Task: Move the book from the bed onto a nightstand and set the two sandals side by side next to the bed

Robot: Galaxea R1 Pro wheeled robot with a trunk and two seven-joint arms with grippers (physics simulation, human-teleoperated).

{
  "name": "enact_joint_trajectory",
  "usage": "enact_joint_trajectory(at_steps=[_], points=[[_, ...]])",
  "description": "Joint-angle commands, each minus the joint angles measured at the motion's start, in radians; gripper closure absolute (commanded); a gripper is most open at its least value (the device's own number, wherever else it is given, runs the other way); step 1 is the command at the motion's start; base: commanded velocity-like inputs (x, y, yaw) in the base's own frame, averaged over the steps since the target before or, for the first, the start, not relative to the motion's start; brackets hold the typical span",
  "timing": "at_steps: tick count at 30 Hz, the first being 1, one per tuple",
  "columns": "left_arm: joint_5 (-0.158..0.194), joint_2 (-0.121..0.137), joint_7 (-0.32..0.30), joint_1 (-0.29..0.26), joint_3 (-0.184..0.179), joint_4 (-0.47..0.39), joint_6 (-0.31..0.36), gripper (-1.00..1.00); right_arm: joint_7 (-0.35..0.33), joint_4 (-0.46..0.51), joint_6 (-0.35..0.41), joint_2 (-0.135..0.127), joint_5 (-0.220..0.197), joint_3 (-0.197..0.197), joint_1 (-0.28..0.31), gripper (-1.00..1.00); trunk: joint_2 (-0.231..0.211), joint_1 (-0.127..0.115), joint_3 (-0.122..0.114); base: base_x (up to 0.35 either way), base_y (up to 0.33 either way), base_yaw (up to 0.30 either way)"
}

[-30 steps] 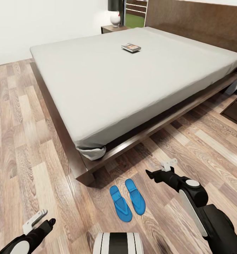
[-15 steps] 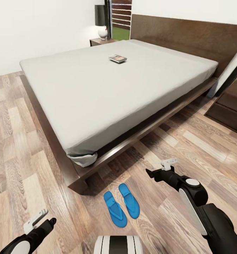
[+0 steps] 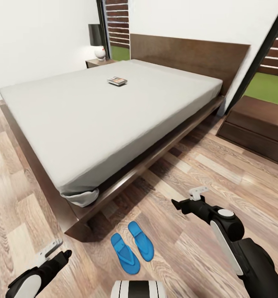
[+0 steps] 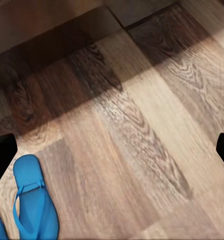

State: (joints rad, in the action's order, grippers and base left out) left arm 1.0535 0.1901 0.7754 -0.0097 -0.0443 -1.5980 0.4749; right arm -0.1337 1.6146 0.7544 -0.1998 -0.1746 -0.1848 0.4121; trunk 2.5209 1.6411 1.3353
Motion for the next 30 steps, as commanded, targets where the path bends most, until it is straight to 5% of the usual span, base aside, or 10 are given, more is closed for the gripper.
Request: enact_joint_trajectory(at_steps=[1,2,6,30], points=[[0.004,-0.003,0.010,-0.007,-0.041,0.002,0.004,-1.00,0.000,0.001,0.009,-0.001,-0.003,-0.001,0.001,-1.00,0.000,-0.001,-0.003,0.000,0.000,-0.267],[0.003,-0.005,0.009,-0.011,-0.071,0.006,0.007,-1.00,0.000,0.001,0.013,0.002,-0.003,-0.001,0.002,-1.00,0.000,-0.001,-0.007,0.000,0.000,-0.267],[0.005,-0.003,0.008,-0.013,-0.084,0.007,0.008,-1.00,0.000,0.001,0.015,0.003,-0.003,-0.001,0.002,-1.00,-0.001,-0.003,-0.023,0.000,0.000,-0.267],[0.007,-0.001,0.003,-0.013,-0.092,0.008,0.010,-1.00,0.000,0.001,0.016,0.004,-0.003,-0.001,0.002,-1.00,-0.007,-0.014,-0.115,0.000,0.000,-0.267]])
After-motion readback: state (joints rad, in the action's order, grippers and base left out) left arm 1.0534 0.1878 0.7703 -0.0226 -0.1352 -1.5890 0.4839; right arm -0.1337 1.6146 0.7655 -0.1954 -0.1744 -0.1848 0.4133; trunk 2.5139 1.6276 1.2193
